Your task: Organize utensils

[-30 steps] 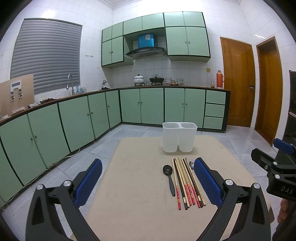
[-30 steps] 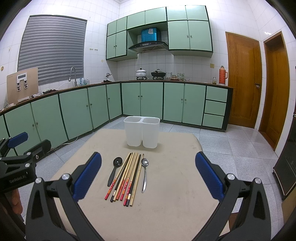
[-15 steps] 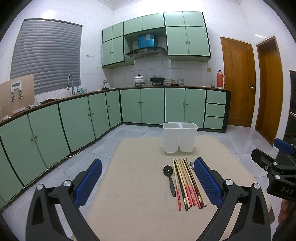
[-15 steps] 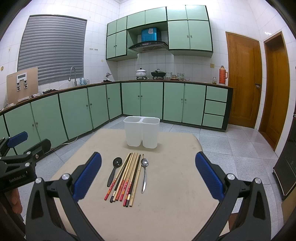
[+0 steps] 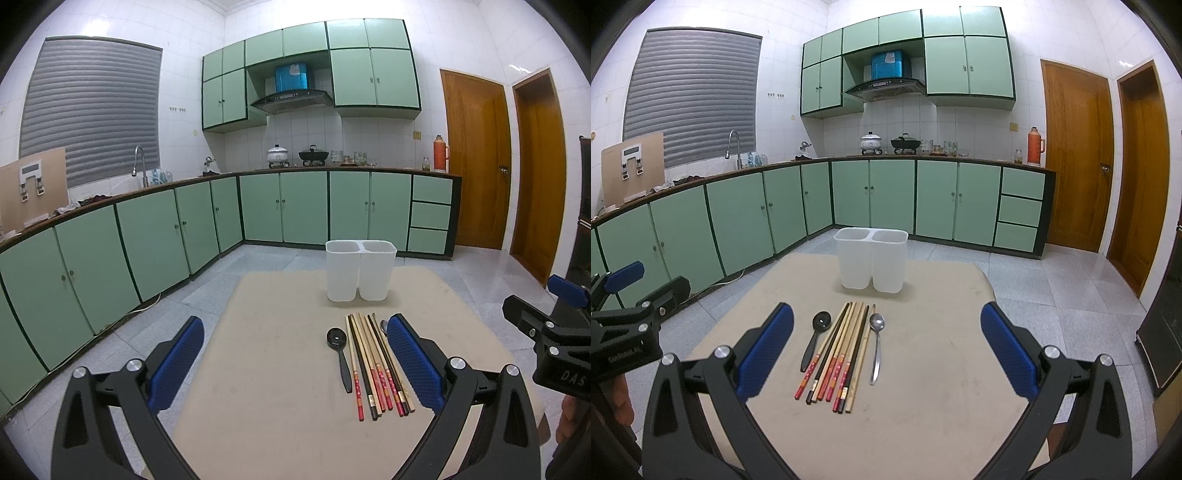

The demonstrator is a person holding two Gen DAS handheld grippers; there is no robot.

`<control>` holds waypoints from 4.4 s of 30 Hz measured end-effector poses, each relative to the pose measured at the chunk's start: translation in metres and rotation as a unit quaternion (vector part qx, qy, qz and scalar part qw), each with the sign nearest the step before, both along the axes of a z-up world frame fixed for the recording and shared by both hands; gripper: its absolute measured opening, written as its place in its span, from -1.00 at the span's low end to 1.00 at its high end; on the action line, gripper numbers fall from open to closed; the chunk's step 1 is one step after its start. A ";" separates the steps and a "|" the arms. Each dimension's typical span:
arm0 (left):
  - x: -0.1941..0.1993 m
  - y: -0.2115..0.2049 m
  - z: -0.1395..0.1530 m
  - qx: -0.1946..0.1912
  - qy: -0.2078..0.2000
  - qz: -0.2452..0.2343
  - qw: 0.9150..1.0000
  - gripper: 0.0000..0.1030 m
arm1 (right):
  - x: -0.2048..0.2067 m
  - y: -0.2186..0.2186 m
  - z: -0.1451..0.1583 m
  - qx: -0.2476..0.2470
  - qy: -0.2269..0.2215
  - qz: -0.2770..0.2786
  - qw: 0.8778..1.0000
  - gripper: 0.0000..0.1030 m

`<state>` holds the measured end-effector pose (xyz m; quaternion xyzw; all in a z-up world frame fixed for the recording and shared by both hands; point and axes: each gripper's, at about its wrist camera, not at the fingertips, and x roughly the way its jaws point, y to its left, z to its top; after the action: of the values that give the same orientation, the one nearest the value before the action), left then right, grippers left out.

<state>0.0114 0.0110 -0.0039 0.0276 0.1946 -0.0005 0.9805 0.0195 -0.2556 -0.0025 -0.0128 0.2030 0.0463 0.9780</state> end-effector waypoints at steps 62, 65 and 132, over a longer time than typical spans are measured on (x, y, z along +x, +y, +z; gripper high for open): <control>0.235 -0.010 -0.137 0.004 0.243 -0.033 0.969 0.56 | 0.253 0.009 -0.126 0.000 0.323 0.057 0.945 -0.25; 0.239 -0.013 -0.139 0.002 0.246 -0.035 0.969 0.57 | 0.255 0.008 -0.125 0.016 0.328 0.050 0.943 -0.34; 0.224 -0.004 -0.077 -0.027 0.049 -0.097 0.994 -0.32 | 0.248 -0.016 -0.059 0.052 0.128 0.071 0.988 -0.48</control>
<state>0.2352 0.0065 -0.0811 0.0195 0.2391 -0.1022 0.9654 0.2672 -0.2713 -0.0610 0.0298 0.3220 0.1276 0.9376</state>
